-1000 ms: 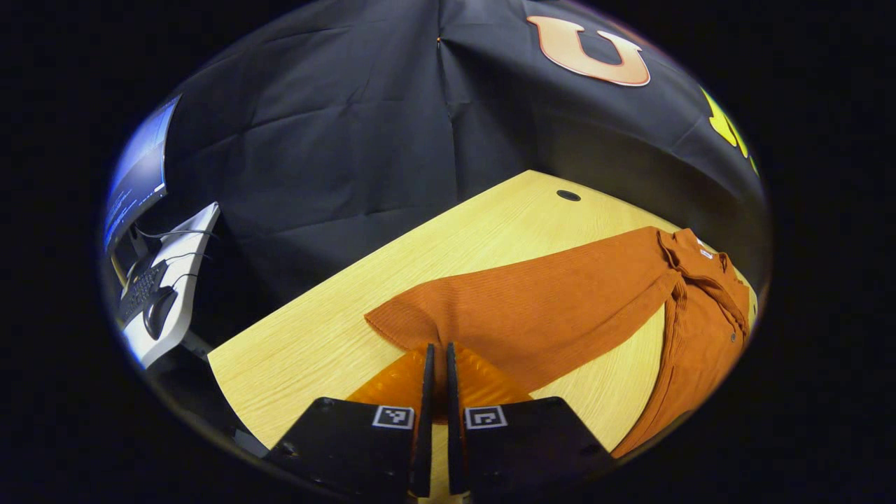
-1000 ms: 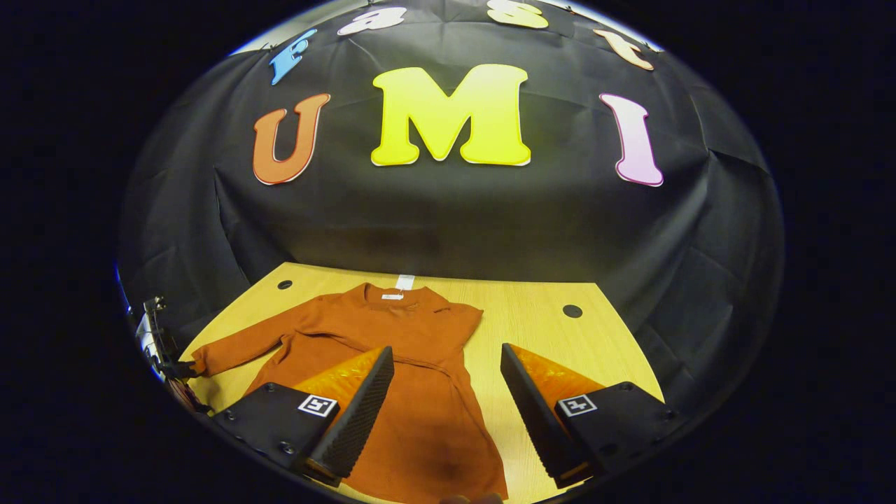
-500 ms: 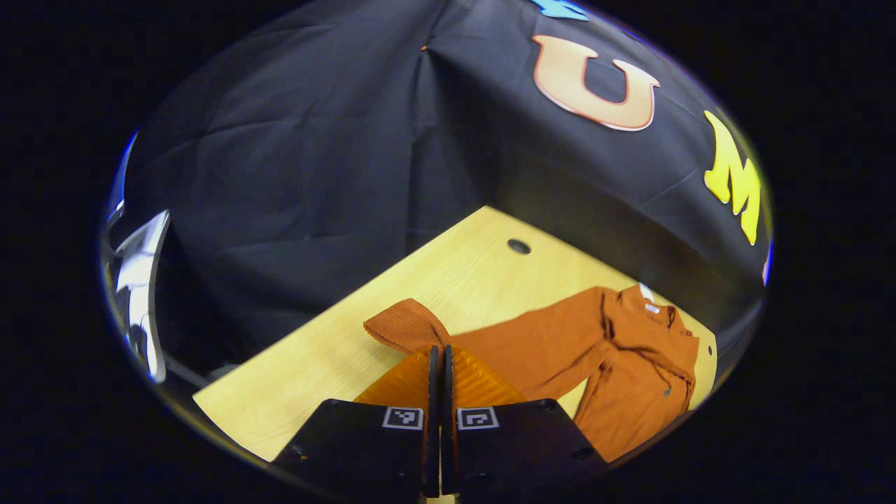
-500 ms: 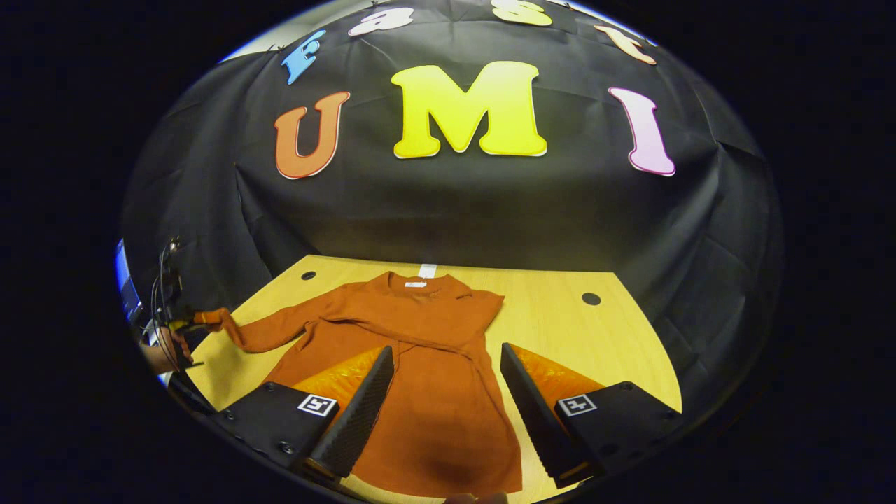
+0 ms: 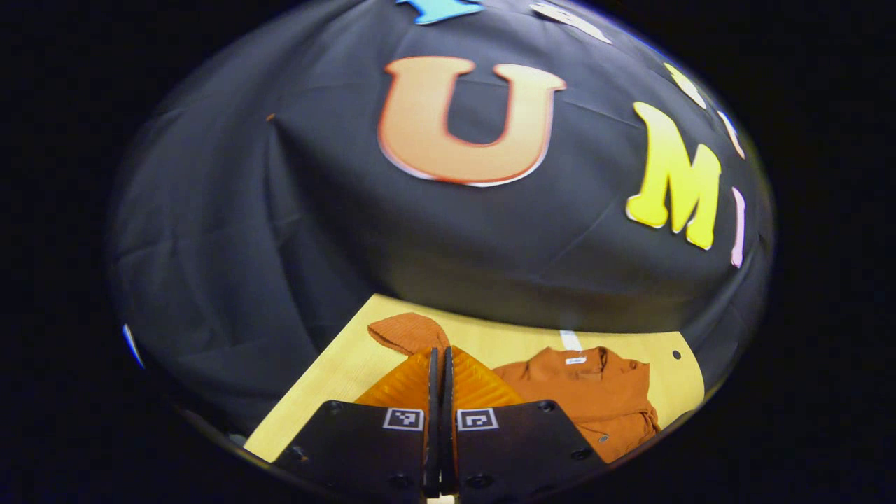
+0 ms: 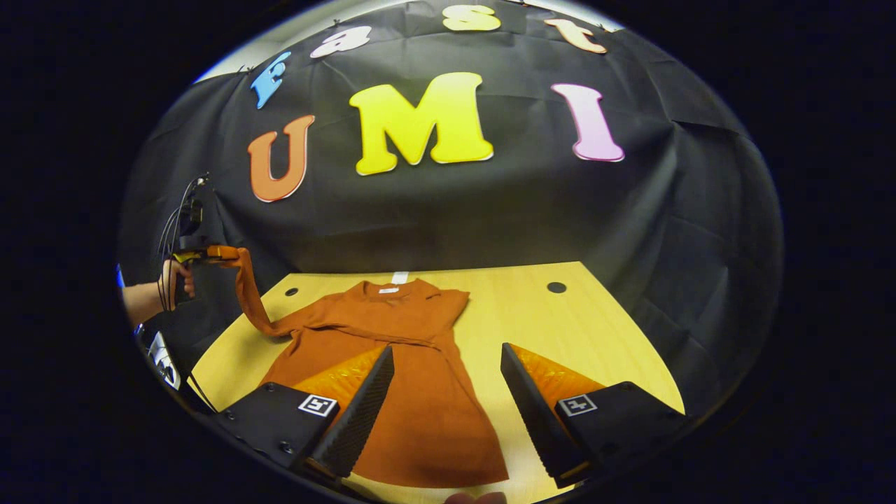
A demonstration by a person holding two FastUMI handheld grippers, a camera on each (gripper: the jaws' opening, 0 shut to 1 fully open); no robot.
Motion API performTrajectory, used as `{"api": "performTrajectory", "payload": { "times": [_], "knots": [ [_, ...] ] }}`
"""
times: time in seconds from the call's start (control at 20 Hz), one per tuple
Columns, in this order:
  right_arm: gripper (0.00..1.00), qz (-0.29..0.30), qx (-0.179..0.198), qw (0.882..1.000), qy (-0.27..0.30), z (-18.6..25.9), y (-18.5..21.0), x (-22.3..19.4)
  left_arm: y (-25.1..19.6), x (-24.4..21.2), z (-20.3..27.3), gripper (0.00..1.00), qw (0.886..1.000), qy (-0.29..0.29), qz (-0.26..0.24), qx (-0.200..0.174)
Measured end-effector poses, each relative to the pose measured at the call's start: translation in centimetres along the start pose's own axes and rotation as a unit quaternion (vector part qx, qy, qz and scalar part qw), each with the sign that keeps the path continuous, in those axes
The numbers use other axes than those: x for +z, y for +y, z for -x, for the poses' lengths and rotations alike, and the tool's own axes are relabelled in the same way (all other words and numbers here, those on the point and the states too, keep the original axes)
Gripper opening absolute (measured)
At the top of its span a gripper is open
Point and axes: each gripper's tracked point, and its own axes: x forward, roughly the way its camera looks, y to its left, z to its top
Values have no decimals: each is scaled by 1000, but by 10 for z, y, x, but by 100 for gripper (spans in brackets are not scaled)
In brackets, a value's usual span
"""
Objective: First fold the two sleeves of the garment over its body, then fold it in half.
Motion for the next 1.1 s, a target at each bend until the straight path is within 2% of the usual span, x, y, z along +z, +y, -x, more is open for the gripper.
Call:
{"api": "performTrajectory", "payload": {
  "times": [0.15, 0.3, 0.5, 0.7, 0.85, 0.9, 1.0, 1.1],
  "knots": [
    [98, -20, -29, 999, -8, 13, -31, 0, -75, 20, -18, 4, 995, -2, -78, -56],
    [99, -36, -58, 998, -12, 28, -59, -1, -163, 7, -30, 3, 984, 10, -137, -116],
    [98, -43, -93, 995, -8, 52, -90, -7, -258, -45, -57, 3, 973, 55, -158, -160],
    [98, -54, -129, 990, -1, 78, -116, -13, -318, -111, -83, 4, 957, 120, -205, -165],
    [99, -57, -152, 987, 9, 96, -137, -20, -335, -152, -99, 4, 943, 150, -261, -141],
    [98, -56, -157, 986, 12, 103, -142, -21, -357, -194, -104, 5, 938, 158, -276, -136],
    [99, -55, -168, 984, 16, 111, -150, -24, -350, -197, -110, 7, 932, 174, -287, -137],
    [98, -60, -172, 983, 21, 113, -155, -27, -366, -209, -104, 12, 932, 178, -274, -158]
  ]
}}
